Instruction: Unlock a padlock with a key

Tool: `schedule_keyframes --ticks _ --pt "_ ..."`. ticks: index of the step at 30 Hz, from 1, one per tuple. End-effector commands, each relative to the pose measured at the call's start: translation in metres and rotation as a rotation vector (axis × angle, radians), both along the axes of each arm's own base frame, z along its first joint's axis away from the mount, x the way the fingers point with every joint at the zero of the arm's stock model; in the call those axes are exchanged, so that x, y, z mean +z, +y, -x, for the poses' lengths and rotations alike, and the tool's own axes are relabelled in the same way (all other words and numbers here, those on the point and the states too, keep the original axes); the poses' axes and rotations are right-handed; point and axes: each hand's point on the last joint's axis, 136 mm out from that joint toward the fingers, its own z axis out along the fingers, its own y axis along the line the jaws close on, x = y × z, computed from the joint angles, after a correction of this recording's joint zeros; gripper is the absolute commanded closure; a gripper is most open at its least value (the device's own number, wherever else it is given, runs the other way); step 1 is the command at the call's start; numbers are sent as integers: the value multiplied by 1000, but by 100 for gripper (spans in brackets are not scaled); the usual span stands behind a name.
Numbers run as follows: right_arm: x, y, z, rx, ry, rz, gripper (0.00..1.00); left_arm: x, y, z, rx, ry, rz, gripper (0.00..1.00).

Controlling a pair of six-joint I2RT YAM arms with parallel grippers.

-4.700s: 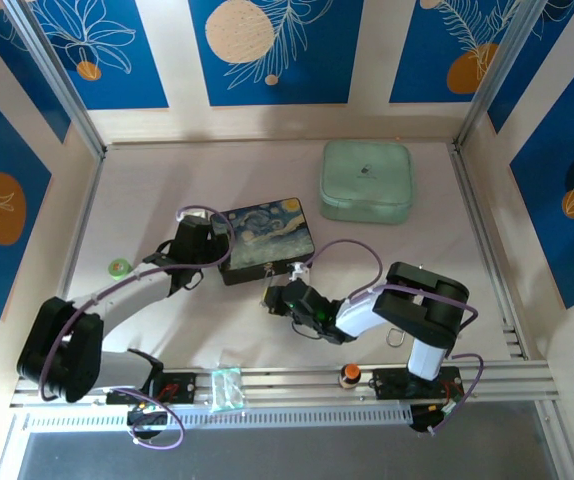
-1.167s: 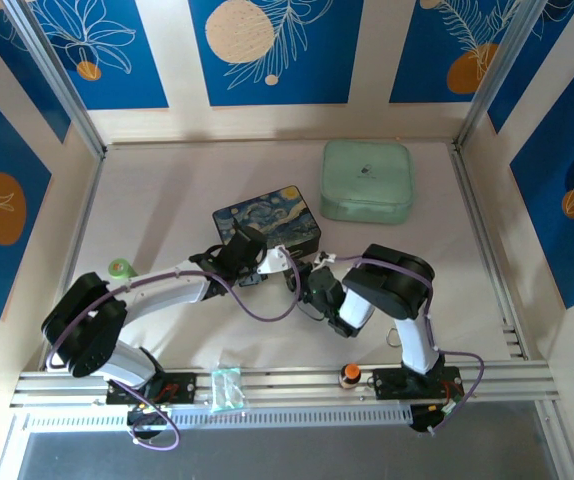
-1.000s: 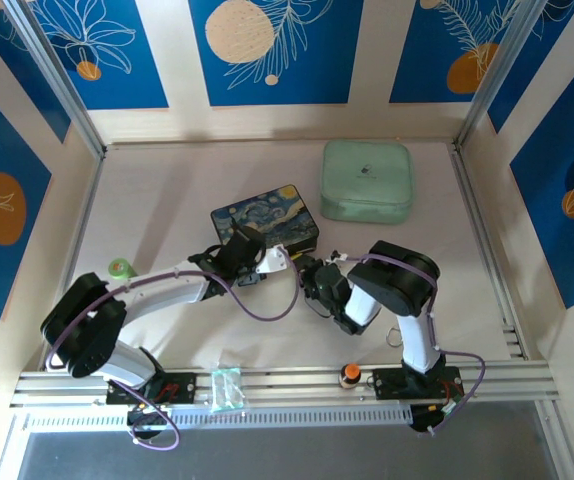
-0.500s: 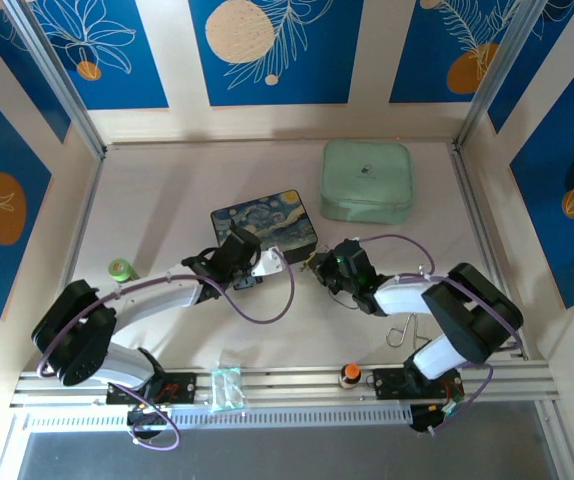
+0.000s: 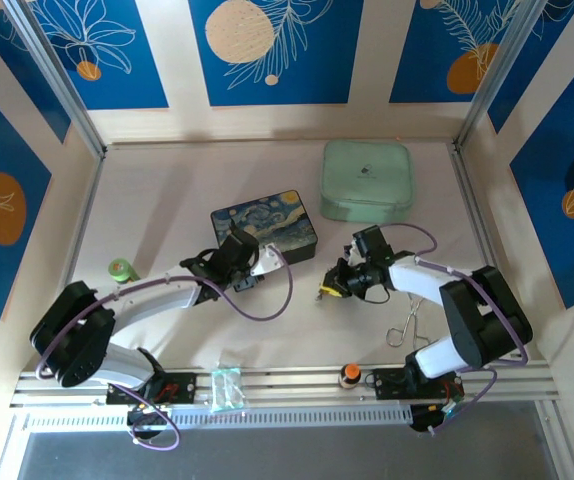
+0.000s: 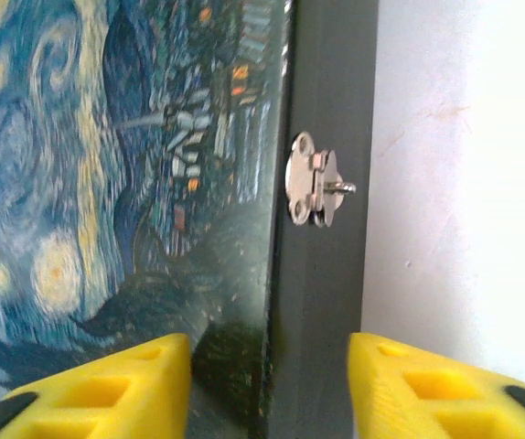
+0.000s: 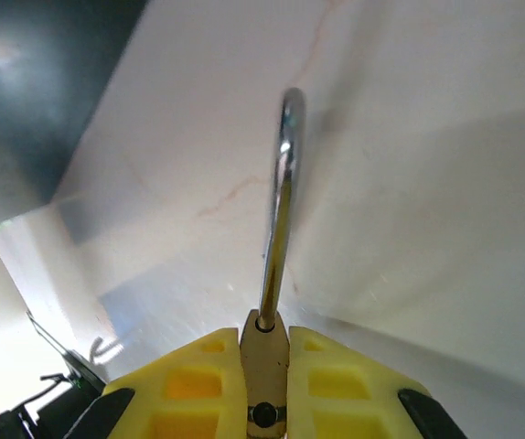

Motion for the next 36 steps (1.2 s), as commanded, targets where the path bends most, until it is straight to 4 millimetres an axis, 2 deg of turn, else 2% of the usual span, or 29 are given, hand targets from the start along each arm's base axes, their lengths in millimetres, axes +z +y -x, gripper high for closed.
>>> schedule_keyframes --ticks 1,6,10,14,15,18,21,25,28,30,31,32,34,36 --pt "-5 -15 30 114 139 35 100 -8 18 3 68 35 -35 46" --pt "-7 -25 28 121 159 50 98 -1 41 -4 195 0 -82 39" --pt "-10 -37 28 121 172 96 95 5 47 -10 252 -10 -51 33" --pt "-12 -45 24 117 152 154 90 3 58 -18 307 -16 -66 32" --pt "-11 -46 22 113 147 160 87 3 62 -20 324 -15 -68 32" --pt "-7 -48 19 114 134 189 70 7 74 -26 385 -37 -69 30" --pt "-6 -56 18 125 120 266 61 18 86 -34 456 -79 -42 29" --pt "-1 -63 16 129 99 325 61 26 96 -42 509 -103 18 22" --pt "3 -74 13 137 70 439 61 30 106 -48 558 -99 69 20" --pt "6 -79 11 145 54 496 60 36 103 -46 550 -92 114 19" --pt "9 -78 11 146 38 503 58 39 94 -41 511 -67 155 13" --pt "15 -77 8 139 13 495 55 44 88 -35 488 -52 210 0" --pt "30 -76 -3 108 -67 482 45 59 82 -26 475 -60 339 1" --pt "49 -78 -18 81 -182 496 25 73 83 -17 470 -94 453 1"
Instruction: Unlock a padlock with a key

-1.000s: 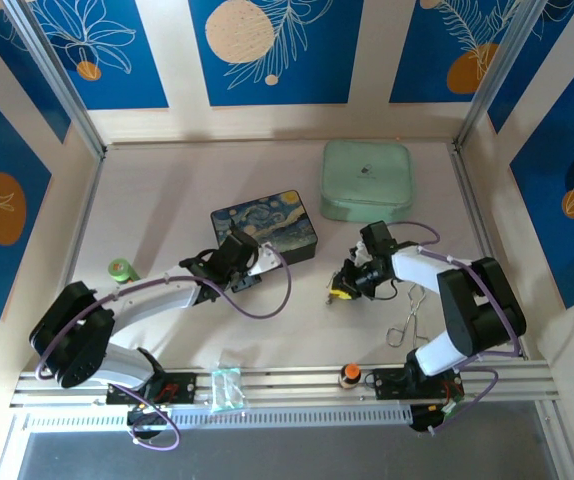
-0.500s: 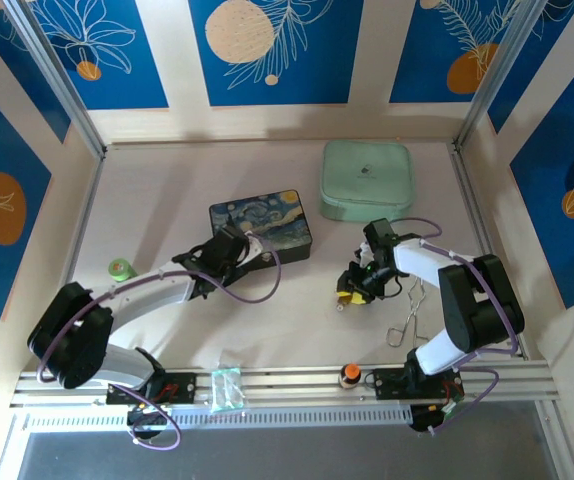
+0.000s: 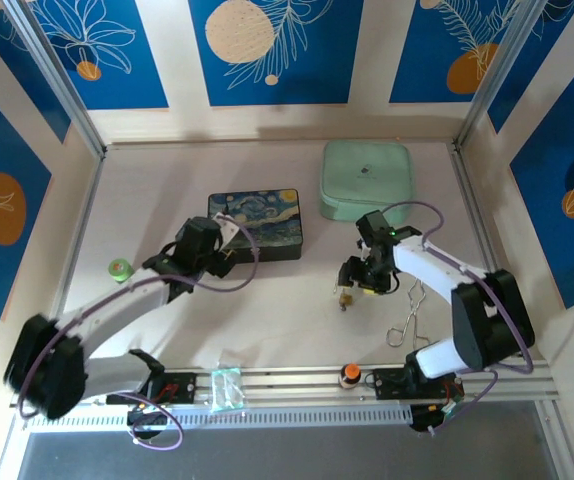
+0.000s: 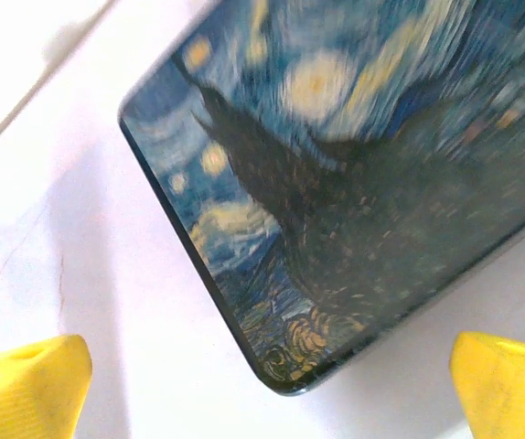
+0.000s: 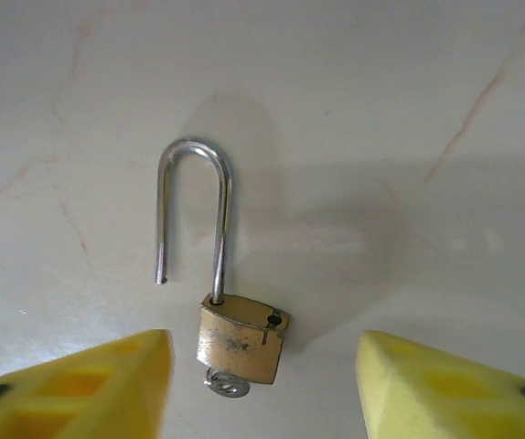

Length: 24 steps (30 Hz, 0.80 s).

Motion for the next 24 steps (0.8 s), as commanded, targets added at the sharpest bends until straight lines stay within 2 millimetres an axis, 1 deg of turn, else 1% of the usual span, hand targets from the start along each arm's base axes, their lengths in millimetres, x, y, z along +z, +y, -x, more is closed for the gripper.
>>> schedule_keyframes --ticks 1,2,3,4,6,7,8,10,11,12,13,14,16,17,18,20,21,23,24 --pt "44 -10 -30 0 -230 49 21 29 -7 13 -12 -102 241 1" --pt "56 -16 -40 -3 -311 83 16 38 -1 15 17 -153 289 1" --pt "65 -22 -48 -6 -381 117 13 45 8 15 58 -199 332 1" --pt "73 -33 -58 -10 -465 169 11 51 22 15 124 -248 377 1" --pt "83 -43 -76 30 -614 219 9 55 56 12 298 -330 440 1" --pt "85 -47 -84 55 -682 244 9 53 76 11 399 -365 457 1" --pt "86 -54 -92 53 -738 268 9 46 91 9 460 -374 458 1" --pt "85 -69 -103 -4 -790 288 5 27 110 2 528 -338 425 1" --pt "82 -76 -107 -26 -799 277 5 18 117 -2 557 -321 392 1" --pt "79 -82 -111 -49 -810 271 5 11 122 -5 584 -314 352 1" --pt "75 -92 -115 -79 -826 274 5 10 132 -7 642 -314 310 1" --pt "72 -98 -120 -110 -843 267 5 12 137 -12 659 -346 277 1" --pt "67 -107 -126 -156 -865 250 5 14 138 -19 635 -394 288 1" --pt "64 -108 -129 -160 -877 228 5 9 133 -25 578 -375 308 1" --pt "61 -109 -132 -156 -881 215 6 2 135 -30 576 -353 306 1" --pt "56 -111 -141 -144 -921 230 6 -12 142 -39 585 -332 223 0" --pt "53 -112 -144 -145 -944 234 6 -18 143 -42 579 -331 196 1" --pt "57 -109 -153 -120 -993 223 8 -29 145 -49 561 -346 184 1" --pt "61 -104 -156 -81 -1040 214 8 -30 145 -50 559 -347 187 1"
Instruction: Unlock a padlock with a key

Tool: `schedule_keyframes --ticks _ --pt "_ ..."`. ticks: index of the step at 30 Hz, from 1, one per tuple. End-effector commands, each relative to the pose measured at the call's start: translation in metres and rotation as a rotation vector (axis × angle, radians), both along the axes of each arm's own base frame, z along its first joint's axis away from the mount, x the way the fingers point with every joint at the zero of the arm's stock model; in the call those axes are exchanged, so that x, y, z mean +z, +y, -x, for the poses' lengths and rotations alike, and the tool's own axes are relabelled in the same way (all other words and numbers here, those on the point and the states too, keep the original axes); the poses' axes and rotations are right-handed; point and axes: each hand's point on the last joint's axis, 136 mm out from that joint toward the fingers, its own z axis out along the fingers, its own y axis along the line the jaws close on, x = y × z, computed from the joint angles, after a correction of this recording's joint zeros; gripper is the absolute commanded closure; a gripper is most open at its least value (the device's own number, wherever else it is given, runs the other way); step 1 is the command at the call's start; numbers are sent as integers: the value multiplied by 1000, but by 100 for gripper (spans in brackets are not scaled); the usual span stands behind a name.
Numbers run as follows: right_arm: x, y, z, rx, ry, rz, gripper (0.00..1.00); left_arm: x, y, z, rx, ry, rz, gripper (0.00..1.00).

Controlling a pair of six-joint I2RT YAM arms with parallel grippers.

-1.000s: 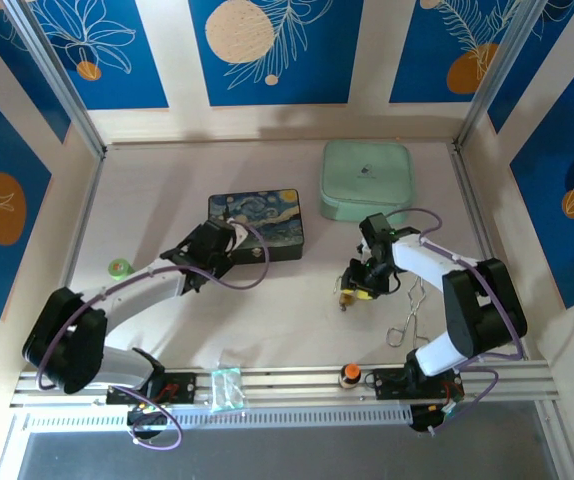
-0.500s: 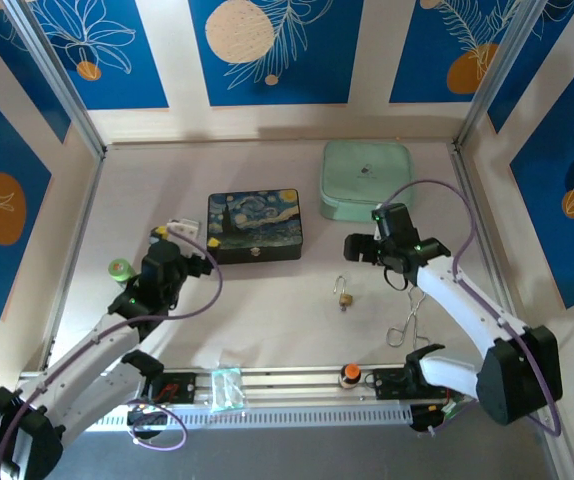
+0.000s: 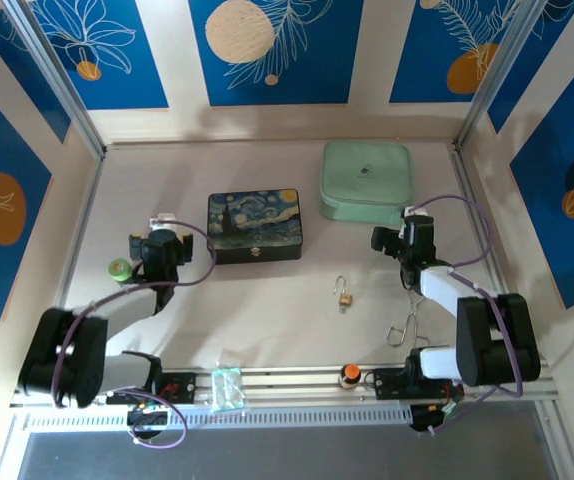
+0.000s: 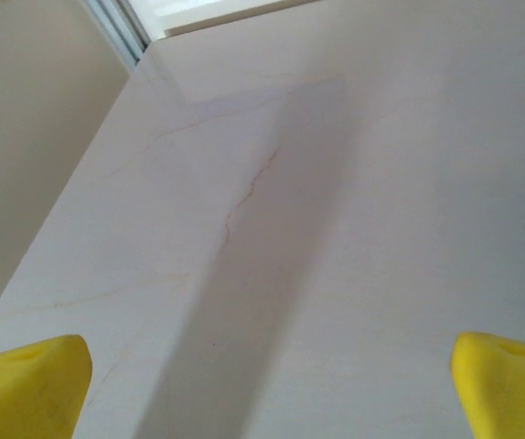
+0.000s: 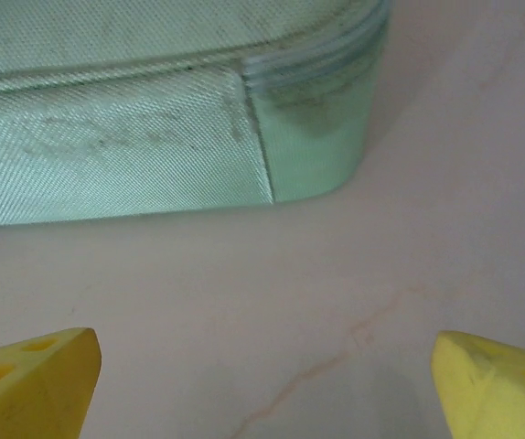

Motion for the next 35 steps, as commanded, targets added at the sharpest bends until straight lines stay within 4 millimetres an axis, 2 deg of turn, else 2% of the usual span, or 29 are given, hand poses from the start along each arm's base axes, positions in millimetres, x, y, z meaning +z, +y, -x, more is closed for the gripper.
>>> schedule_keyframes --ticks 1,4,7,8,10,11,12,16,35 --pt "38 18 -27 134 -227 37 9 20 -1 -15 -53 -144 -4 0" --pt "38 17 -29 148 -292 58 8 17 3 -17 -77 -149 87 1" --pt "21 13 -28 135 -310 44 7 18 -12 -20 -196 -229 189 2" --pt "23 14 -32 136 -336 46 6 11 -13 -21 -200 -235 192 3" --pt "17 15 -33 150 -263 29 5 -2 -16 -23 -221 -256 182 5" --pt "19 13 -35 162 -283 3 3 3 -18 -25 -238 -289 176 4" --pt "18 13 -34 163 -268 1 0 -2 -18 -24 -227 -241 186 4" --pt "19 13 -34 162 -274 6 1 -11 -9 -38 -156 -148 184 1" --pt "18 22 -33 230 -262 -27 1 -9 -9 -37 -163 -169 178 1"
